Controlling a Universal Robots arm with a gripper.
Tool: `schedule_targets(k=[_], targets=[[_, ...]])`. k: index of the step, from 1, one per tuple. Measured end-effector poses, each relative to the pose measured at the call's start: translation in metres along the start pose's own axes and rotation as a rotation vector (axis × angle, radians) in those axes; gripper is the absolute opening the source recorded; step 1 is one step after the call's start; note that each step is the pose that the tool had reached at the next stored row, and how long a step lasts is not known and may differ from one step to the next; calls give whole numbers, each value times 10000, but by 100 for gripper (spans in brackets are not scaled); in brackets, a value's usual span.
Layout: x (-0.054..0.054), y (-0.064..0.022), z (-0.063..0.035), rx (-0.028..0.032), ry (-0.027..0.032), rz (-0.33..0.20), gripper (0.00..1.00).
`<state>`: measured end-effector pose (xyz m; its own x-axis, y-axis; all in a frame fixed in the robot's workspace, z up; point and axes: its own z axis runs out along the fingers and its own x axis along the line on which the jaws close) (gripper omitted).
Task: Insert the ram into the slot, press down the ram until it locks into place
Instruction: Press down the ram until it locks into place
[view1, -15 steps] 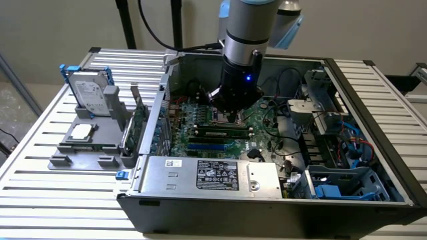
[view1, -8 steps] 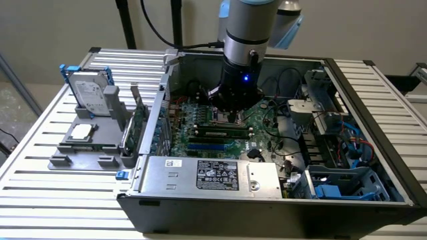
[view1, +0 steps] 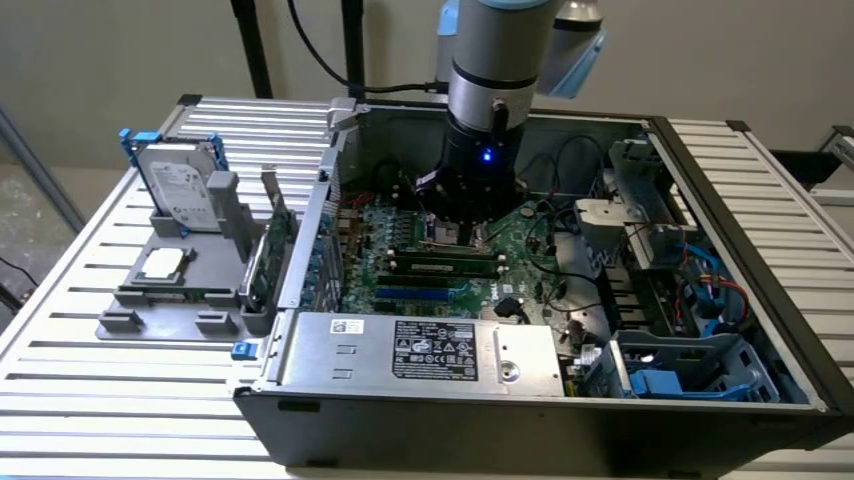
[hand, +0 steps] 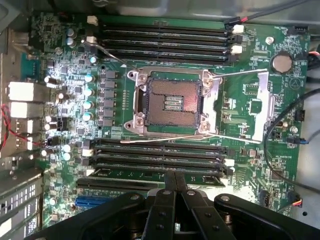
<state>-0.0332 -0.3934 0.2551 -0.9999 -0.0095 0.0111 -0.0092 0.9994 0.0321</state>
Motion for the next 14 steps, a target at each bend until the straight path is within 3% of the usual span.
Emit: schedule_targets(k=[4, 14], targets=[[1, -2, -2, -4, -13, 435, 11], [0, -2, -2, -13, -12, 435, 11]])
